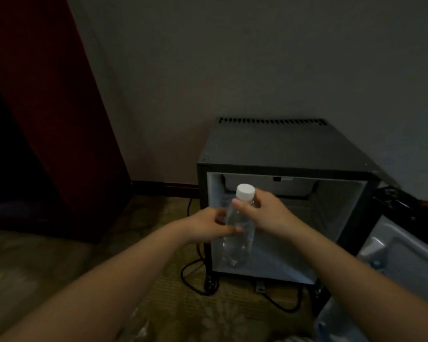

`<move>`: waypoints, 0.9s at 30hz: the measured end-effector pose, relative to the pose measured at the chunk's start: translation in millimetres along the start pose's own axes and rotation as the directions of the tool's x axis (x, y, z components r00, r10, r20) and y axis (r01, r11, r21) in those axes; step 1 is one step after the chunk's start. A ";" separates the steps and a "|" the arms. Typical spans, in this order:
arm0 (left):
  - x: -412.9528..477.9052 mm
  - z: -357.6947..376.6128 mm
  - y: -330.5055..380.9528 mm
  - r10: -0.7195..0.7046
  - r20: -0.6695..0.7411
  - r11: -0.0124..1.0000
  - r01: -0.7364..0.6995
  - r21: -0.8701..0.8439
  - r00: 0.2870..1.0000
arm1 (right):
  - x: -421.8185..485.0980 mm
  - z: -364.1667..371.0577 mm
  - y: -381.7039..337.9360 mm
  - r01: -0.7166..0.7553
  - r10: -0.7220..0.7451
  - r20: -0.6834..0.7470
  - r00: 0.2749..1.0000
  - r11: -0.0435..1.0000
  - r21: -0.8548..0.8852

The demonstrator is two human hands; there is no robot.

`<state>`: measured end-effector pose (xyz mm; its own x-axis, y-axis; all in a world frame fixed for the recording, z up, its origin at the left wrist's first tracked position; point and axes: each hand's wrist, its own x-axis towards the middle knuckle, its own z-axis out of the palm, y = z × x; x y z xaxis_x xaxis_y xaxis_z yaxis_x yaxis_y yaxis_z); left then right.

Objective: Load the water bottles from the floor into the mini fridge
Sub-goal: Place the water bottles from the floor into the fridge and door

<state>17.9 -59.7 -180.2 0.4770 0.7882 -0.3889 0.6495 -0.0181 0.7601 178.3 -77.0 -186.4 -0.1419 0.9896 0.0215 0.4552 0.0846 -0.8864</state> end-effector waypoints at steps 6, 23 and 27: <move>55.6 17.9 -35.0 -0.116 0.076 0.992 0.112 0.059 0.990 | 24.7 23.7 65.2 -0.105 0.106 -0.041 0.994 0.994 0.020; 161.8 69.9 -145.0 -0.289 0.263 0.939 0.325 -0.108 0.921 | 84.6 89.2 195.6 -0.317 0.319 -0.097 0.943 0.948 0.028; 167.5 77.7 -156.7 -0.283 0.202 0.933 0.318 -0.171 0.938 | 106.2 99.9 208.1 -0.380 0.375 -0.081 0.923 0.923 -0.054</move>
<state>42.0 27.4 -404.9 0.3833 0.6196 -0.6849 0.6565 0.3389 0.6739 170.1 34.0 -414.7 0.1111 0.9550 -0.2749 0.5220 -0.2915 -0.8016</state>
